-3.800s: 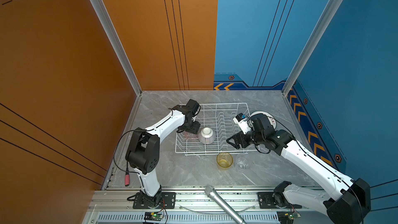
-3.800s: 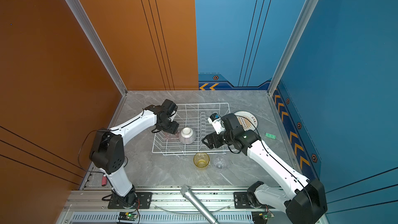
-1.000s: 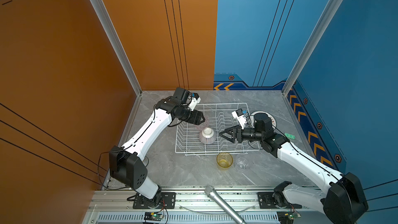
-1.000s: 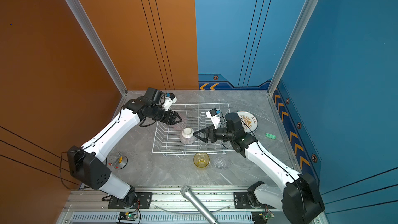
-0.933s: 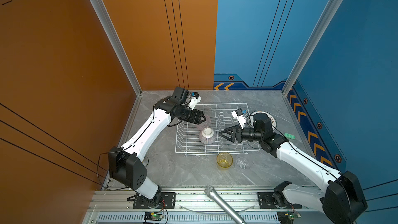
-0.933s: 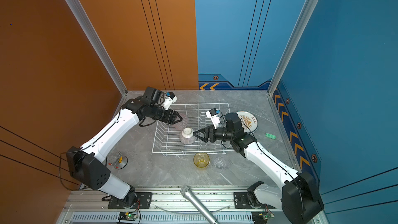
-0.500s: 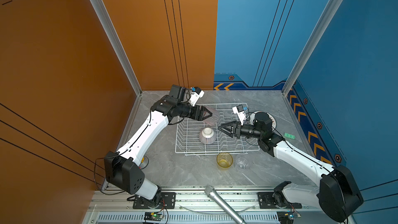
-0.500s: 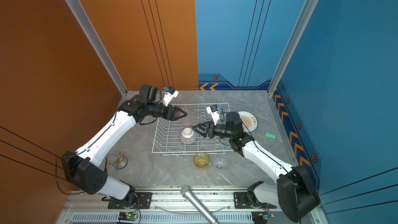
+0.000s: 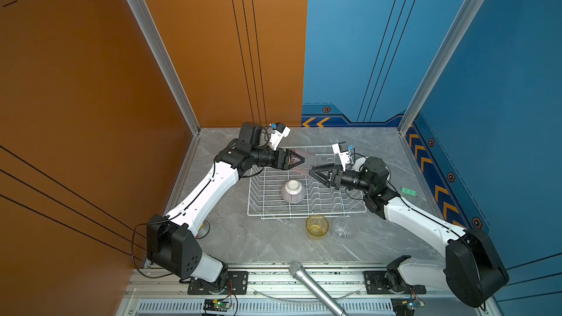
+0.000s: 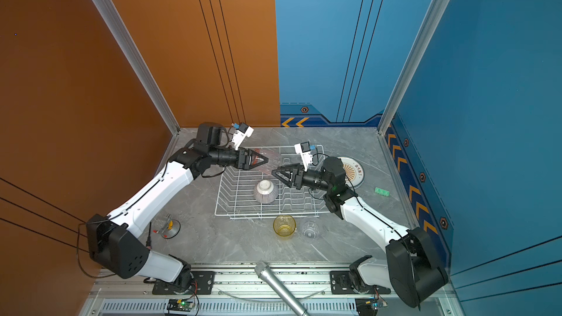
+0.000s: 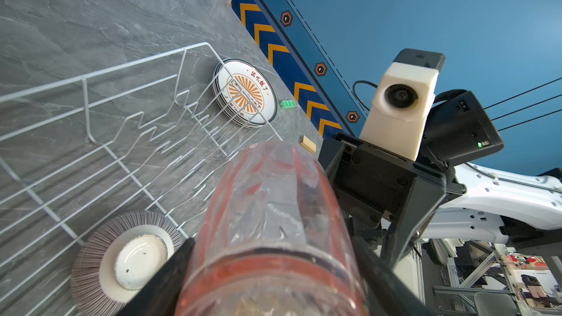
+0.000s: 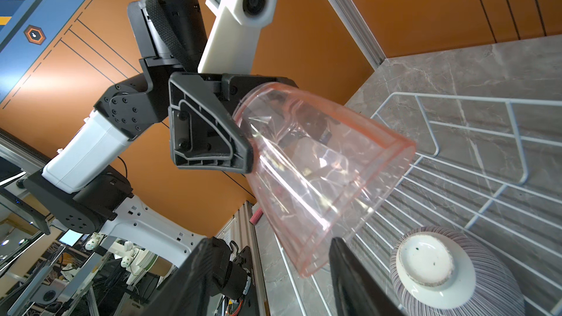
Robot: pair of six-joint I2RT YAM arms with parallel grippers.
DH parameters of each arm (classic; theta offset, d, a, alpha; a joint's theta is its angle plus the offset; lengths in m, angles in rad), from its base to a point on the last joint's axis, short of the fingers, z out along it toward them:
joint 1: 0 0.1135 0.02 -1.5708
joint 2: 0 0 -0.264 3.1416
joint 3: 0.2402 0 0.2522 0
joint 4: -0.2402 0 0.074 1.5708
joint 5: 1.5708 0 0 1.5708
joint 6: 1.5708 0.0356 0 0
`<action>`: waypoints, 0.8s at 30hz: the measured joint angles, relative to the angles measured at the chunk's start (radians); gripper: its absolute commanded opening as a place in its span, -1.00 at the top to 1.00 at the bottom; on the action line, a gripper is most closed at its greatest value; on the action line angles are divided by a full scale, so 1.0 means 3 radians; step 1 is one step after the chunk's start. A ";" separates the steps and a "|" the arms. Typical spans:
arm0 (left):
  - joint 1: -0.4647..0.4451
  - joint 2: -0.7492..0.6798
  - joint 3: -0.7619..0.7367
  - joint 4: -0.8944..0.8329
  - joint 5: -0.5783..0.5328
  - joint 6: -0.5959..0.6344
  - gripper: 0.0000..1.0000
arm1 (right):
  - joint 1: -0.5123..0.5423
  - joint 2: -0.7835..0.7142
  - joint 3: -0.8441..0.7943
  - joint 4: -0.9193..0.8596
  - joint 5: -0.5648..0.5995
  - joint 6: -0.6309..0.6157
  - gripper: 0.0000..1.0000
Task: Unload the mixed dishes from the dish rack
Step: 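Raise the pink cup toward the right gripper while the right gripper approaches, then close the right gripper on the pink cup and open the left gripper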
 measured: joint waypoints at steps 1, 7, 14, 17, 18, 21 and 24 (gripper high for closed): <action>-0.0005 0.0000 -0.0017 0.0061 0.0022 -0.0031 0.63 | 0.0000 0.0022 0.0004 0.0052 -0.0001 0.0027 -0.12; -0.0066 -0.0003 -0.0113 0.0378 0.0108 -0.0196 0.63 | 0.0000 0.0154 0.0022 0.0420 -0.0048 0.0237 -0.01; -0.0088 -0.0004 -0.0267 0.0755 0.0220 -0.0408 0.63 | -0.0004 0.0312 0.0056 0.0880 -0.0076 0.0530 0.61; -0.0093 -0.0010 -0.0267 0.0860 0.0289 -0.0482 0.63 | -0.0022 0.0356 0.0060 0.1052 -0.0126 0.0636 0.84; -0.0089 -0.0010 -0.0268 0.0895 0.0336 -0.0512 0.63 | -0.0024 0.0356 0.0061 0.1116 -0.0163 0.0655 0.91; -0.0086 -0.0028 -0.0268 0.0979 0.0441 -0.0580 0.63 | -0.0024 0.0355 0.0076 0.1305 -0.0249 0.0676 1.00; -0.0086 -0.0034 -0.0268 0.1027 0.0449 -0.0601 0.63 | -0.0024 0.0355 0.0090 0.1344 -0.0259 0.0682 1.00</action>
